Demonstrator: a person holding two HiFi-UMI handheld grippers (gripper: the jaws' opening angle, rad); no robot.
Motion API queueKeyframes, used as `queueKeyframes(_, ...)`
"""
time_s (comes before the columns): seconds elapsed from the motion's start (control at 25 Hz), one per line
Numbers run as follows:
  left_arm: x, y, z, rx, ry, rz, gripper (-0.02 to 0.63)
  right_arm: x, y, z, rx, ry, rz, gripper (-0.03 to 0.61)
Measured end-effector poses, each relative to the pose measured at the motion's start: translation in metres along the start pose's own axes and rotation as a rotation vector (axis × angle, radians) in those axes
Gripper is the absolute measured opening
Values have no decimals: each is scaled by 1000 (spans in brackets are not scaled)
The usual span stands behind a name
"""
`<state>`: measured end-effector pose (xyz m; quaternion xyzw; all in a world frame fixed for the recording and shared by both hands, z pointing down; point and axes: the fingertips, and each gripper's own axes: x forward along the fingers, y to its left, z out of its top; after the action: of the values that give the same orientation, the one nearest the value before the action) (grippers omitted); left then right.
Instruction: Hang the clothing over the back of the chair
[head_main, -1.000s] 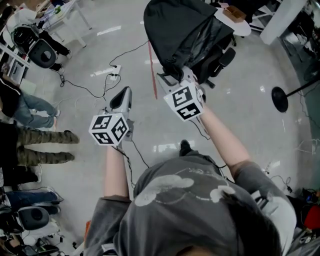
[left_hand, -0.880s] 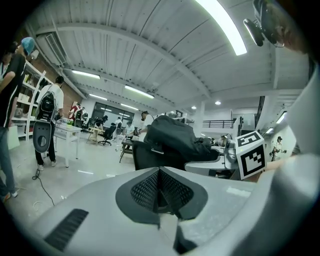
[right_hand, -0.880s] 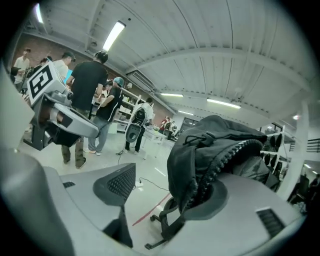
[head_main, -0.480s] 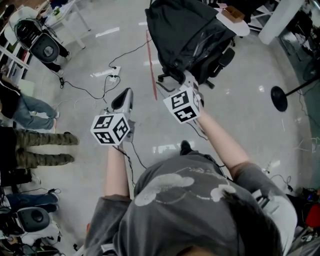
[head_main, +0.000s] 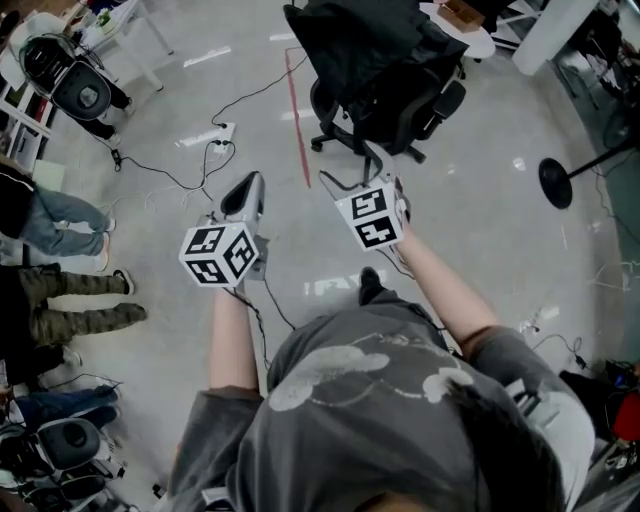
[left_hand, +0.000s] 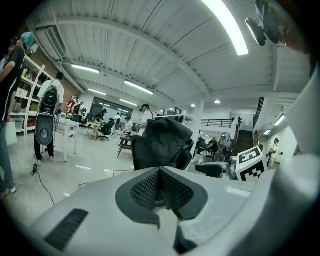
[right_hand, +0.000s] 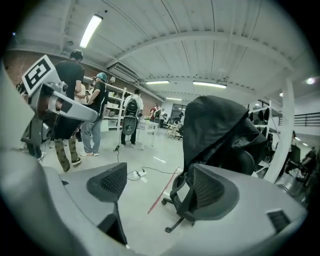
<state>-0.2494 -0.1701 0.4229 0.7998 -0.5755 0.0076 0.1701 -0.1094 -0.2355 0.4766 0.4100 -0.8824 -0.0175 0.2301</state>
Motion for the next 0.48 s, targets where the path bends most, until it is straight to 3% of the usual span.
queueKeyframes(0.2,-12,-9,-6,0,1,-11,2,-17,-3,-7,88,-4,-4,365)
queueKeyframes(0.28,-19,-12,-7,2,2,-14,2,-26,-8,-7,129,-7,-27,262)
queueKeyframes(0.48,-44,-22,-17,6,2,-16,2,-48,-12,-17,267,-5,-55,95)
